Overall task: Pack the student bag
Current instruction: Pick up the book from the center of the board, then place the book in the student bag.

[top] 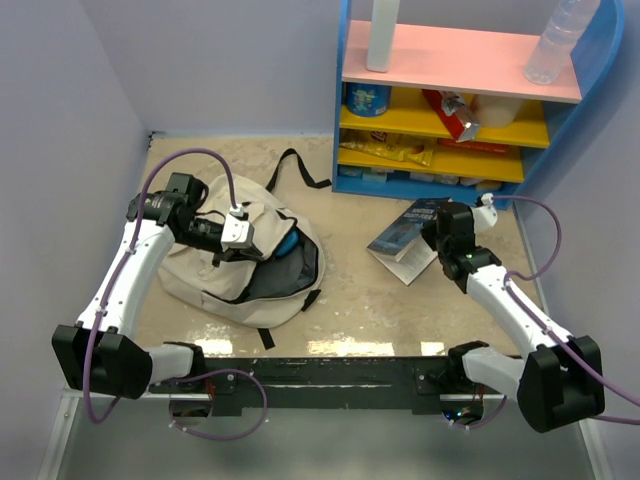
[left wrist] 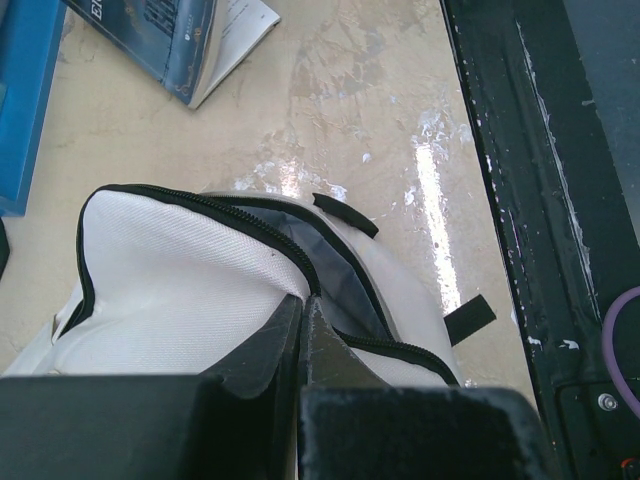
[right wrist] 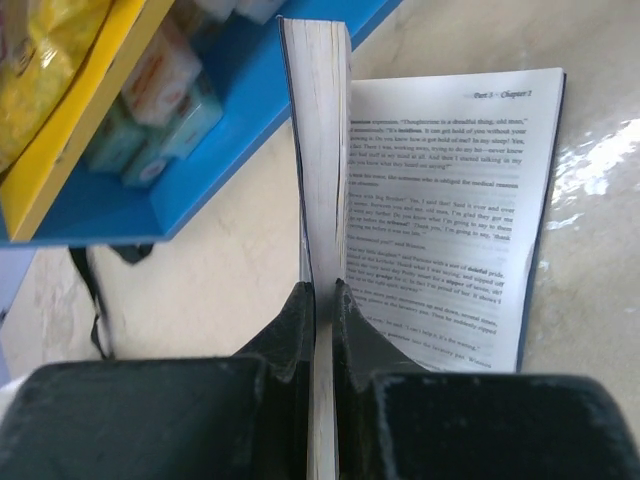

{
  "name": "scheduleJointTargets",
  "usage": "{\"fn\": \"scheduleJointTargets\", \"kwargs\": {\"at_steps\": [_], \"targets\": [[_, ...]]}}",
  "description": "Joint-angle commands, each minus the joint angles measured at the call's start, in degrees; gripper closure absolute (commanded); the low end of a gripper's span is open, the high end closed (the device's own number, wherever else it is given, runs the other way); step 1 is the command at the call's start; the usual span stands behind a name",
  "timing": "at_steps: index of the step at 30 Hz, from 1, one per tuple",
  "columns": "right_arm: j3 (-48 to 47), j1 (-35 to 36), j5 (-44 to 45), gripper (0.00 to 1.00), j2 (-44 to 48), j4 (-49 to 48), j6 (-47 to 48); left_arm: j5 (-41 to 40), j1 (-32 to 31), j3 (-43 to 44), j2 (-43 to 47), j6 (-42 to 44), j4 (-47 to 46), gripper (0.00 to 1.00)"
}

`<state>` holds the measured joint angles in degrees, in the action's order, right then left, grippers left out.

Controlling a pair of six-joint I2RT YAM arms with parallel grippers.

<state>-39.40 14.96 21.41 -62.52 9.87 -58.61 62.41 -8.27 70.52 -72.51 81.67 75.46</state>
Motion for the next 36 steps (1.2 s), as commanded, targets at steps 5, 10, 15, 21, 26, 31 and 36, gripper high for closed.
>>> {"fn": "scheduleJointTargets", "kwargs": {"at_steps": [5,10,15,21,26,31,36], "targets": [[0.2,-0.1,10.8,1.0,-2.1,-4.5,-9.3,5.8,-0.5,0.1,1.1,1.9,-0.7,1.0],[0.4,0.0,7.6,1.0,-4.7,-7.8,-8.6,5.7,-0.5,0.0,1.1,2.0,-0.6,1.0],[-0.6,0.0,-6.6,1.0,-0.1,-11.5,-8.2,5.4,-0.4,0.1,1.1,2.1,-0.6,1.0],[-1.7,0.0,-20.3,1.0,9.5,-8.7,-9.9,5.8,-0.5,0.0,0.9,2.1,-0.8,1.0],[-0.2,0.2,-29.2,1.0,12.7,-8.0,-14.1,6.0,-0.5,0.0,1.2,2.1,-0.5,1.0],[2.6,7.2,-30.6,1.0,13.0,-14.1,-19.1,6.3,-0.4,0.2,1.6,1.7,-0.8,1.0],[-0.7,14.4,-29.8,1.0,7.4,-17.1,-21.4,6.1,-0.4,0.9,1.7,0.9,-0.8,1.0]]}}
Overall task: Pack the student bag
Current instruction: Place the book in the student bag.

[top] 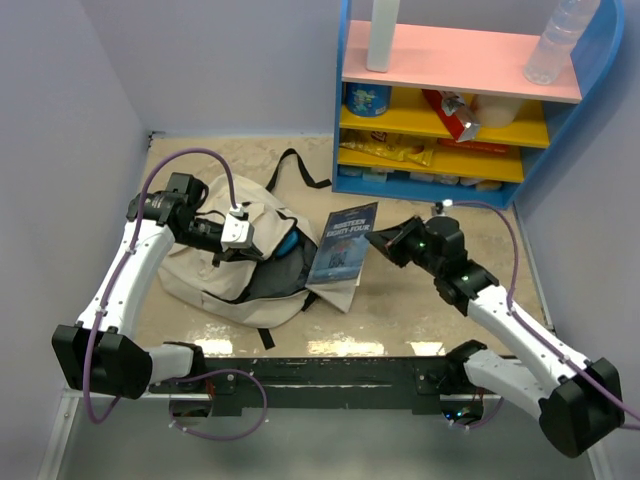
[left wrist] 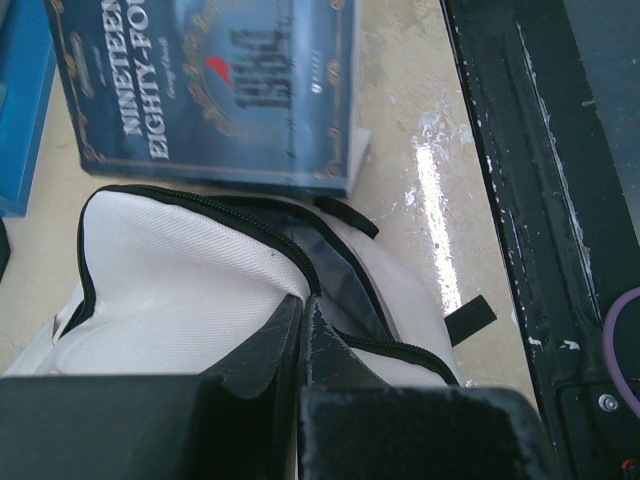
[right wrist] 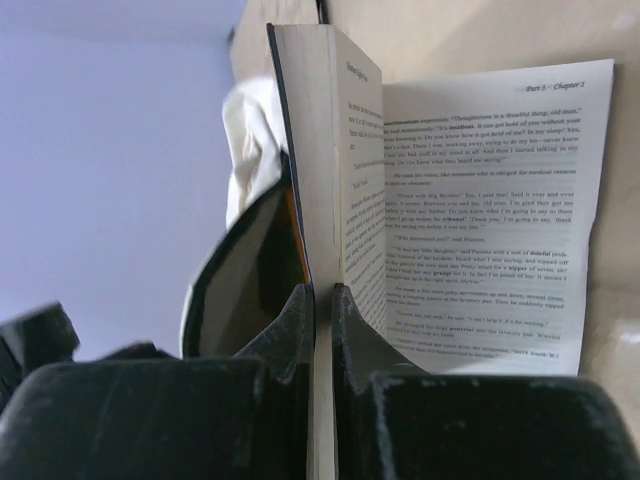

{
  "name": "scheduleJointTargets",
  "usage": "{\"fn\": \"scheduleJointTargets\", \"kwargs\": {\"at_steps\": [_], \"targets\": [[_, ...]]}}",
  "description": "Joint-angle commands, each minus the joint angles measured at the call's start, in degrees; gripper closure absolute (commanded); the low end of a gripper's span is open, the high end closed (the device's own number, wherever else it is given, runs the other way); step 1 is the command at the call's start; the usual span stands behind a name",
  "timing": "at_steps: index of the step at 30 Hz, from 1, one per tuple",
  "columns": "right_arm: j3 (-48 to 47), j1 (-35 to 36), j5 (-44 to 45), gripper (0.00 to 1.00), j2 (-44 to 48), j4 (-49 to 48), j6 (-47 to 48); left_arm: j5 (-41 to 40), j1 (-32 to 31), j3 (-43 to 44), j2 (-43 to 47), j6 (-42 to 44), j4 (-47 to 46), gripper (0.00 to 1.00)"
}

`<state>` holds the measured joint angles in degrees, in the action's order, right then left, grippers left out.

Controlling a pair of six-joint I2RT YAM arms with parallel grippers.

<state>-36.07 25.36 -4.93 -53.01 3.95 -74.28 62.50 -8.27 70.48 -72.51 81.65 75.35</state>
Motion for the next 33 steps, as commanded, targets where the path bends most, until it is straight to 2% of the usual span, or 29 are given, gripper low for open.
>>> {"fn": "scheduleJointTargets", "kwargs": {"at_steps": [1,9,17,22,26,29,33], "targets": [[-4.2,5.3,-3.7,1.0,-2.6,-11.9,-6.1,6.1,-0.4,1.2,1.7,0.9,-0.7,1.0],[-7.2,11.6,-5.6,1.0,-8.6,-17.5,-7.2,6.1,-0.3,1.0,2.1,0.7,-1.0,1.0],[-12.5,15.9,-9.7,1.0,-20.4,-27.1,-8.7,5.9,-0.5,1.4,2.2,0.1,-1.0,1.0],[-11.9,18.0,-11.9,1.0,-25.7,-37.9,-11.8,5.6,-0.5,1.4,2.2,0.0,-0.9,1.0],[-9.9,18.6,-13.5,1.0,-31.7,-53.3,-15.3,5.9,-0.5,1.5,2.2,-0.1,-1.0,1.0],[-8.9,19.3,-13.7,1.0,-35.8,-60.3,-17.1,5.6,-0.5,2.0,2.3,-0.3,-0.7,1.0],[-9.0,19.7,-11.3,1.0,-37.6,-60.1,-14.5,5.2,-0.5,2.6,2.3,-0.3,-0.5,1.0]]}}
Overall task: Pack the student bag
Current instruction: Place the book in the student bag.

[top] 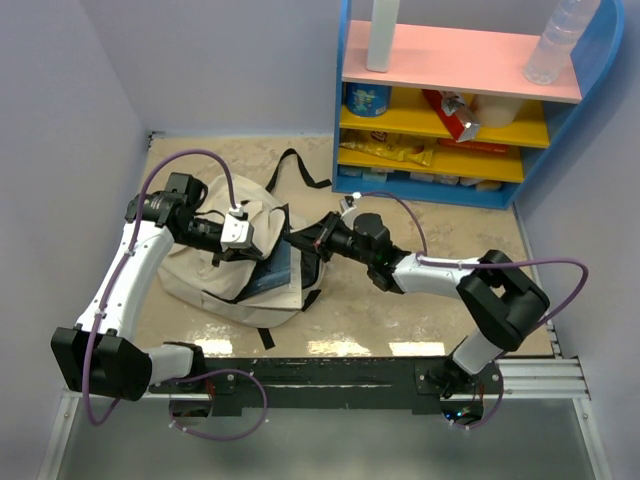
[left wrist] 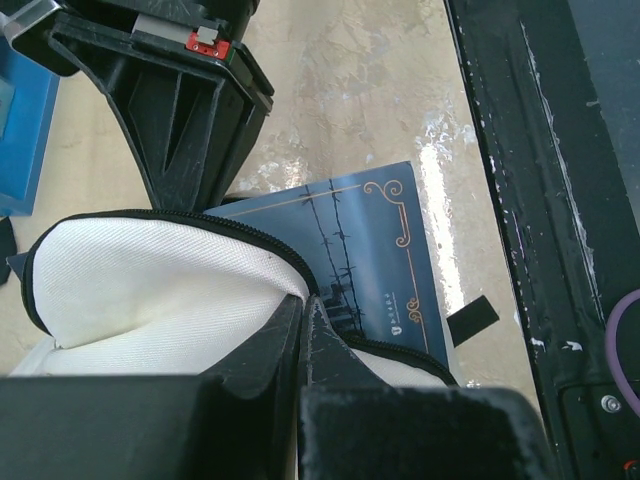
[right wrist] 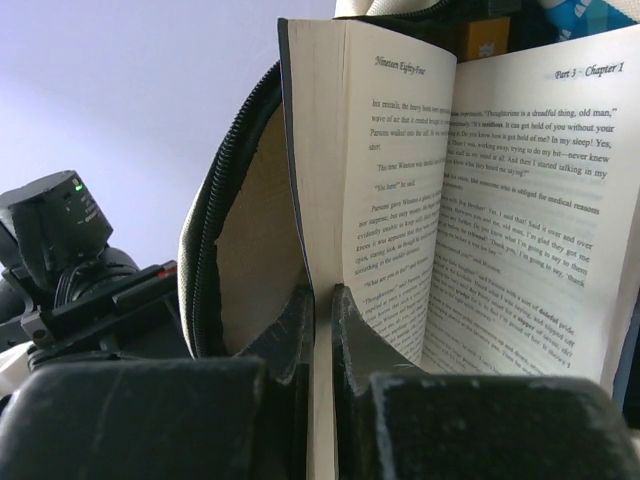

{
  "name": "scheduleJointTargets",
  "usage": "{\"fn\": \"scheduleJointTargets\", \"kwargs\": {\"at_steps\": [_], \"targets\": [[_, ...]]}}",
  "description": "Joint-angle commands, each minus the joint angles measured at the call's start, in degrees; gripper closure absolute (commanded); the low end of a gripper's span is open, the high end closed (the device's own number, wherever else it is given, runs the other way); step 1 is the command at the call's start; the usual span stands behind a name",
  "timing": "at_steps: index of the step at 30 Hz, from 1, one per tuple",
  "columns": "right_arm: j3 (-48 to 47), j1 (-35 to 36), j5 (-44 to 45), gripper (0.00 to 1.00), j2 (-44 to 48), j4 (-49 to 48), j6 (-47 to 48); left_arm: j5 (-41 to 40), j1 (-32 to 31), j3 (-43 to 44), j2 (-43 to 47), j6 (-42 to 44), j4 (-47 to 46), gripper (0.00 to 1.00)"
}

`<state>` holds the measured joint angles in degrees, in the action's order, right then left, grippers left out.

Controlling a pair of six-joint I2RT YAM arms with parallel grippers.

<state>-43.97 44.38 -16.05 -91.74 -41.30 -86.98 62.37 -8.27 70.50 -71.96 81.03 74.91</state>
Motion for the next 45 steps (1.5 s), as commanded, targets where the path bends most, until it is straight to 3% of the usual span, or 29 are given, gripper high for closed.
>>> {"fn": "scheduleJointTargets", "kwargs": {"at_steps": [1,4,10,19,28,33,42,45], "targets": [[-1.4,0.8,0.8,1.0,1.4,-13.3,1.1,5.5,-0.4,2.5,1.7,0.4,-0.1,1.0],[-1.8,0.7,5.1,1.0,2.1,-7.4,5.7,5.7,-0.5,2.4,1.7,0.4,-0.1,1.0],[-3.7,0.7,14.3,1.0,-0.1,-4.9,10.1,5.5,-0.4,2.5,1.7,0.1,-0.1,1.0],[-12.9,1.4,20.4,1.0,-9.8,-3.3,10.4,5.4,-0.4,2.4,1.6,0.0,0.1,1.0],[-17.3,1.3,28.7,1.0,-11.3,4.2,11.1,5.2,-0.5,1.8,1.2,0.4,0.1,1.0],[-22.6,4.6,31.7,1.0,-13.2,10.7,10.3,5.7,-0.5,1.8,0.9,0.4,0.1,1.0],[-27.8,10.8,29.2,1.0,-16.8,14.5,7.1,5.3,-0.4,1.8,1.0,0.5,0.4,1.0],[-29.2,11.3,27.4,1.0,-16.9,22.5,9.5,5.0,-0.4,1.9,1.6,0.6,0.4,1.0]]}}
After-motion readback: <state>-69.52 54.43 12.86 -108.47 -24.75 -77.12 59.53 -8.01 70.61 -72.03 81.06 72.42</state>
